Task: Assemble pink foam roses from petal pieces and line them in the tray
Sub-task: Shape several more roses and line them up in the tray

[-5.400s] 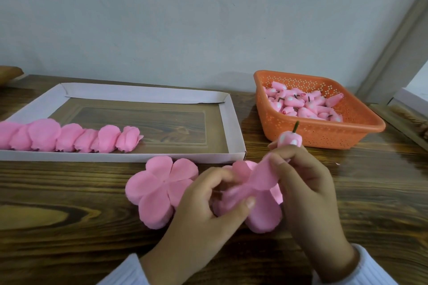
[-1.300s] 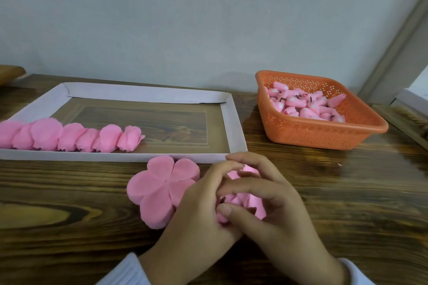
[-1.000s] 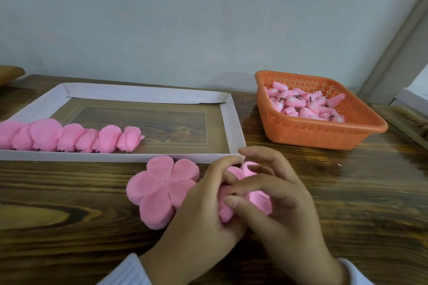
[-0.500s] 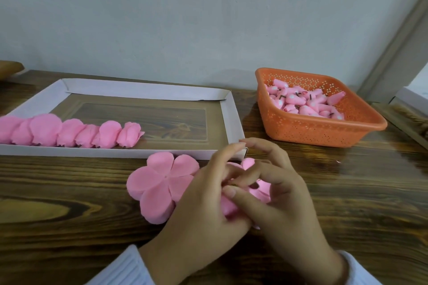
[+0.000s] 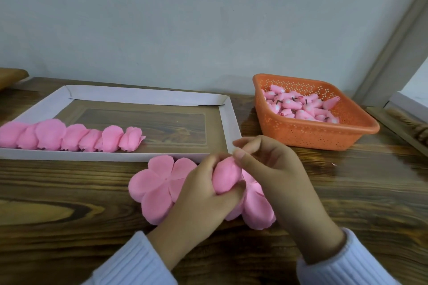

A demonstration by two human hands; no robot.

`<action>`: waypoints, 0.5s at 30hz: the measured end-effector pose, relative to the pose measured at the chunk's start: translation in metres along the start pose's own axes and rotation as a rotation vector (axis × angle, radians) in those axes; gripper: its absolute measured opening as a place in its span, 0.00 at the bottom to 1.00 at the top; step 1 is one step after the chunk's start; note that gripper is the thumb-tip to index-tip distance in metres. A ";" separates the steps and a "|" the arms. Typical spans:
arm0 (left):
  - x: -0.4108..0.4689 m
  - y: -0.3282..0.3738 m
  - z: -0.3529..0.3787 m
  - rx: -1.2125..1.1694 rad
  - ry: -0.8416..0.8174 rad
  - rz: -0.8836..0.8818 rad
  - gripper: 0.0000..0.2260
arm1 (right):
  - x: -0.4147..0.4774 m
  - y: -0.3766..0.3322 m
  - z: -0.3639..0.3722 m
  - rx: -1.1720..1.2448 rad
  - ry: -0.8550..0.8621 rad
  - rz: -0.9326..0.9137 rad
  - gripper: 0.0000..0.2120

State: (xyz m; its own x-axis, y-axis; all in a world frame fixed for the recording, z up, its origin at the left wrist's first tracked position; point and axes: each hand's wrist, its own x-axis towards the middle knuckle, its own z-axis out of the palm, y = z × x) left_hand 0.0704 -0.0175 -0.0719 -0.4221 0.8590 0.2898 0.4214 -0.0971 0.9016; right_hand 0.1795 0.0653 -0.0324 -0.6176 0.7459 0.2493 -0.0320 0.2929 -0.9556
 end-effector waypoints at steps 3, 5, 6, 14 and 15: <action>-0.002 -0.002 -0.003 0.063 -0.001 0.038 0.17 | 0.000 0.000 -0.007 -0.100 -0.148 -0.097 0.06; -0.002 -0.004 -0.004 0.103 -0.007 0.065 0.19 | 0.001 -0.002 -0.014 -0.291 -0.242 -0.223 0.13; -0.002 -0.004 -0.003 0.118 -0.013 0.067 0.21 | 0.001 -0.003 -0.016 -0.387 -0.282 -0.277 0.14; -0.004 -0.008 -0.001 0.190 -0.019 0.091 0.35 | 0.003 0.003 -0.018 -0.371 -0.379 -0.161 0.10; -0.004 -0.007 -0.002 0.200 -0.017 0.097 0.33 | 0.003 0.004 -0.018 -0.322 -0.374 -0.150 0.11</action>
State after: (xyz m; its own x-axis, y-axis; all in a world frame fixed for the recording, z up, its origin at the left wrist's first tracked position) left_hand 0.0671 -0.0212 -0.0785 -0.3585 0.8591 0.3654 0.6113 -0.0798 0.7874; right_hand 0.1917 0.0799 -0.0324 -0.8656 0.4338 0.2500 0.0657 0.5934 -0.8023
